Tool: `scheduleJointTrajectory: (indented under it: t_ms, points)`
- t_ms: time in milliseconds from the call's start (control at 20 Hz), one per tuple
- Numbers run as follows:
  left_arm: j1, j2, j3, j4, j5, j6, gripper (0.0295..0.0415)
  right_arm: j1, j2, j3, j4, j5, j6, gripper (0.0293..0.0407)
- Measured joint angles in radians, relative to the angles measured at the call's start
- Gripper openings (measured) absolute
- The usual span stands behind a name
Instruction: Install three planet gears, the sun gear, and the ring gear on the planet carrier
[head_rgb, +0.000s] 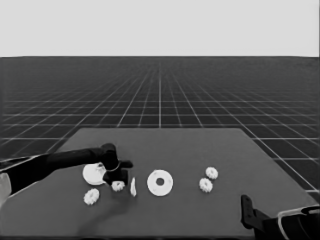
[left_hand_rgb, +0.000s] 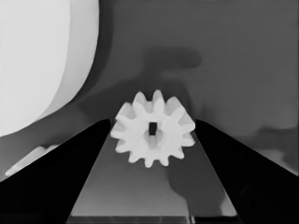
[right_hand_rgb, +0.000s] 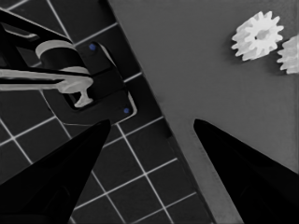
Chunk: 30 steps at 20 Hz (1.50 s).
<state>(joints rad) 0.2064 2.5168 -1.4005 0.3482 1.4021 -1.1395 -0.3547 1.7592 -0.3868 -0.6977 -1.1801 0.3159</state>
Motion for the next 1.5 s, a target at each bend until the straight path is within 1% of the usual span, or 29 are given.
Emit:
scheduleJointTrajectory:
  t_ms: [100,150,500,550,600,650,800,1000,1050,1100,1200,1300,1500]
  points:
    - [0.0,0.0,-0.001,0.0,0.0,0.0,0.0314,0.0,0.0,0.0,0.0,0.0,0.0,0.0385]
    - [0.0,0.0,-0.001,0.001,0.0,0.0,0.0312,0.0,0.0,0.0,0.0,0.0,0.0,0.0385]
    - [0.0,0.0,-0.001,0.001,-0.001,0.0,0.0312,0.0,0.0,0.0,0.0,0.0,0.0,0.0385]
    - [-0.067,-0.029,0.076,-0.064,0.048,-0.033,0.0312,0.0,0.0,0.0,0.0,0.0,0.0,0.0385]
    - [-0.125,-0.042,0.11,-0.109,0.073,-0.049,0.0312,0.0,0.0,0.0,0.0,0.0,0.0,0.0385]
    - [-0.16,-0.047,0.124,-0.139,0.085,-0.055,0.0312,0.0,0.0,0.0,0.0,0.0,0.0,0.0385]
    - [-0.198,-0.05,0.134,-0.173,0.098,-0.059,0.0312,0.0,0.0,0.0,0.0,0.0,0.0,0.0385]
    - [-0.205,-0.051,0.135,-0.181,0.101,-0.059,0.0312,0.0,0.0,0.0,0.0,0.0,0.0,0.0385]
    - [-0.201,0.075,0.157,-0.163,0.134,-0.25,0.0312,0.0,0.0,0.0,0.0,0.0,0.0,0.0385]
    - [-0.198,0.216,0.137,-0.159,0.152,-0.343,0.0312,0.0,0.0,0.0,0.0,0.0,0.0,0.0385]
    - [-0.195,0.355,0.066,-0.158,0.161,-0.392,0.0312,0.0,0.0,0.0,0.0,0.0,0.0,0.0385]
    - [-0.194,0.401,0.029,-0.158,0.163,-0.399,0.0312,0.0,0.0,0.0,0.0,0.0,0.0,0.0385]
    - [-0.194,0.42,0.01,-0.158,0.164,-0.401,0.0312,0.0,0.0,0.0,0.0,0.0,0.0,0.0385]
